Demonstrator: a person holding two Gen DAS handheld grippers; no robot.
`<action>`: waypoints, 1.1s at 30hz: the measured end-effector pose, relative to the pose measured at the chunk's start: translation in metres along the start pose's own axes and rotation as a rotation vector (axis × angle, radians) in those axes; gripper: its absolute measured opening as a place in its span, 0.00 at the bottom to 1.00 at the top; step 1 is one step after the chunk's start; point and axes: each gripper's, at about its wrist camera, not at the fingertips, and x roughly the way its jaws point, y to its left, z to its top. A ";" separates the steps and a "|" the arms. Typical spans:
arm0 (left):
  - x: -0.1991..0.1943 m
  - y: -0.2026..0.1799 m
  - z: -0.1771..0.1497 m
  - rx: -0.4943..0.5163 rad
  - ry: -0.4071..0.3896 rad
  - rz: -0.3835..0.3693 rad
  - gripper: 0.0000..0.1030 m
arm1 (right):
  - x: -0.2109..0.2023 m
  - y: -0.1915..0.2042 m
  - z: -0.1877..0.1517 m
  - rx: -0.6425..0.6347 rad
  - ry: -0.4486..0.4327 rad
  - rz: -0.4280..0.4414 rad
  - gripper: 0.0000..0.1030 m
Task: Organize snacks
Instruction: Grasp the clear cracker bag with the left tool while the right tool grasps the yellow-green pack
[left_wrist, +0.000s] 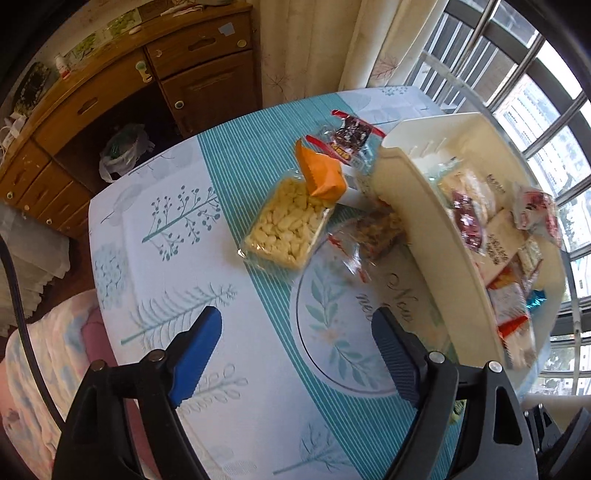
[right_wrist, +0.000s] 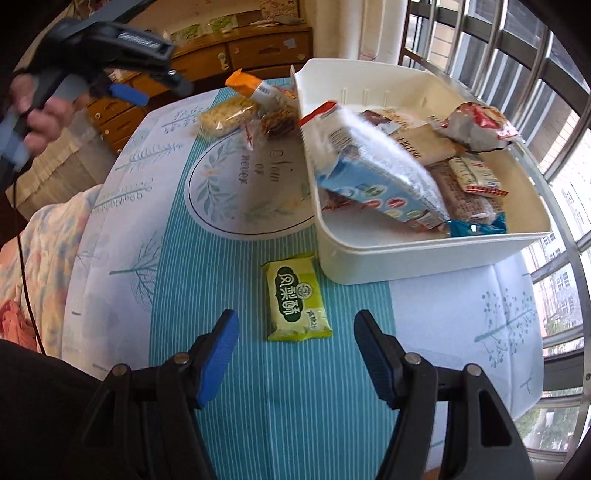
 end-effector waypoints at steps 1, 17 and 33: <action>0.008 0.001 0.004 -0.007 0.001 0.011 0.80 | 0.003 0.001 0.000 -0.001 0.004 0.004 0.61; 0.083 0.007 0.041 -0.047 0.001 0.031 0.80 | 0.032 -0.004 0.006 0.064 0.054 -0.008 0.50; 0.109 0.016 0.066 -0.094 -0.014 0.000 0.76 | 0.045 -0.003 0.020 0.063 0.114 -0.007 0.40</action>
